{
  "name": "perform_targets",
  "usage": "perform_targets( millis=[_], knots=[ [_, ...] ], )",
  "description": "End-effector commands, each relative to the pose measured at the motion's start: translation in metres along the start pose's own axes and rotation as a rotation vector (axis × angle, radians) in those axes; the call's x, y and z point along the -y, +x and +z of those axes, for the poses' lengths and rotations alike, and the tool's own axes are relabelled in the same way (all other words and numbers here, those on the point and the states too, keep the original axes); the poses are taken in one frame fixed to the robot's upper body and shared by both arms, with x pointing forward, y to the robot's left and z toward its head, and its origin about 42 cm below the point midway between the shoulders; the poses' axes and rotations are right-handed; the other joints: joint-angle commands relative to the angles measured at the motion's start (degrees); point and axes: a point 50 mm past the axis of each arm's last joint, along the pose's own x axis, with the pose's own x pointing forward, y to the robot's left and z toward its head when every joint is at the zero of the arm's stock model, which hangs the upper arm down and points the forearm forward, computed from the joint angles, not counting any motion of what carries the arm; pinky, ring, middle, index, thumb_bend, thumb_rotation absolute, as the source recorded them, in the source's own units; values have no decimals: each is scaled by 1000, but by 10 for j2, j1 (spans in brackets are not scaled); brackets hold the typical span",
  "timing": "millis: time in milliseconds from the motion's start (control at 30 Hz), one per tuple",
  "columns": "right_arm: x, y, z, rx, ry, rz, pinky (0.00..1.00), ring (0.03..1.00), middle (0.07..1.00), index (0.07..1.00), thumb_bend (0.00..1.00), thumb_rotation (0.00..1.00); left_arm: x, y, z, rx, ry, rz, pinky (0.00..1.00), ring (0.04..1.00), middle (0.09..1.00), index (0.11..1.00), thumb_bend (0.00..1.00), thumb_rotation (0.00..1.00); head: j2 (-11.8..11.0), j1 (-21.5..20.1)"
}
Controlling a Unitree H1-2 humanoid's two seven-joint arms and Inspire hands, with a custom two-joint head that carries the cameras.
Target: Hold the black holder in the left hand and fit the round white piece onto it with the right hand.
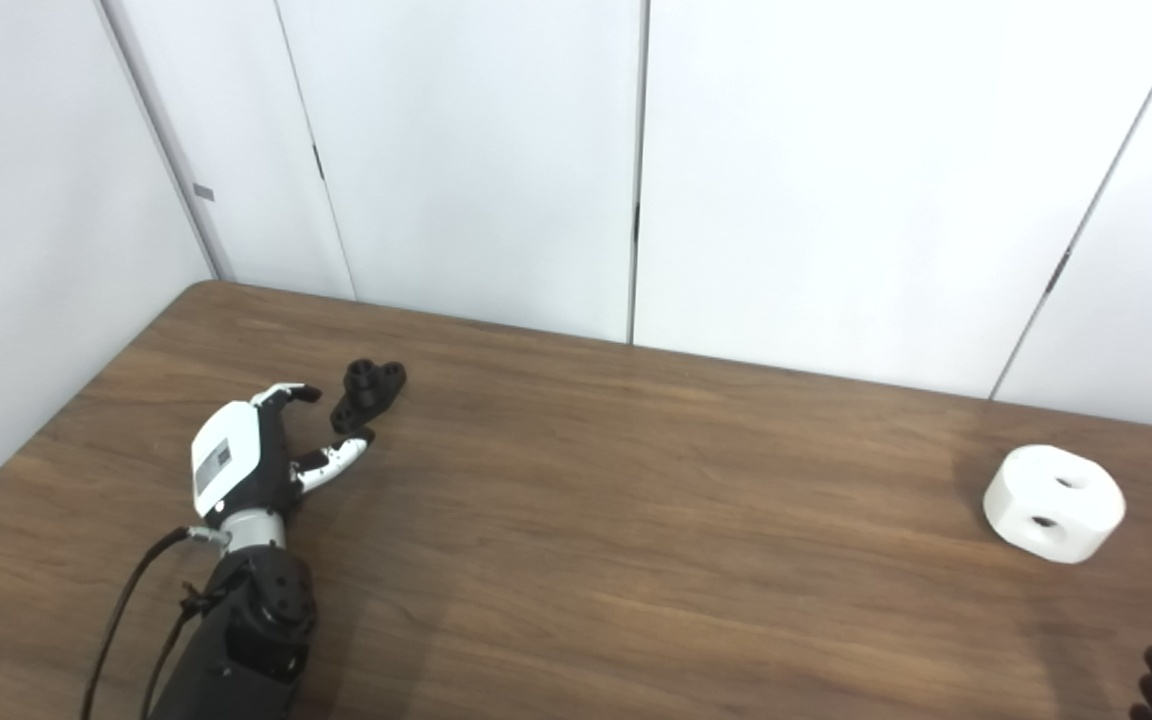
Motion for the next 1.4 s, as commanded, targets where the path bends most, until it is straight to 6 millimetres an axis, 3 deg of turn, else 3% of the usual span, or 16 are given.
perform_targets(
  millis=[0, 500, 1367],
  knots=[
    [-4, -13, -15, -79, 27, -10, 1000, 1000, 1000, 966, 712, 1000, -14, 17, 17, 58, 21, 92, 885, 869, 822, 706, 813, 335, 3, 1],
    [-3, -15, -13, -82, 32, -5, 1000, 1000, 1000, 965, 693, 1000, -8, 36, 20, 31, 72, 33, 894, 898, 844, 731, 802, 350, 9, -5],
    [-7, -17, -10, -95, 29, -14, 1000, 1000, 986, 946, 717, 1000, 11, 53, 35, 41, 125, -37, 896, 884, 837, 665, 802, 339, 13, -12]
  ],
)
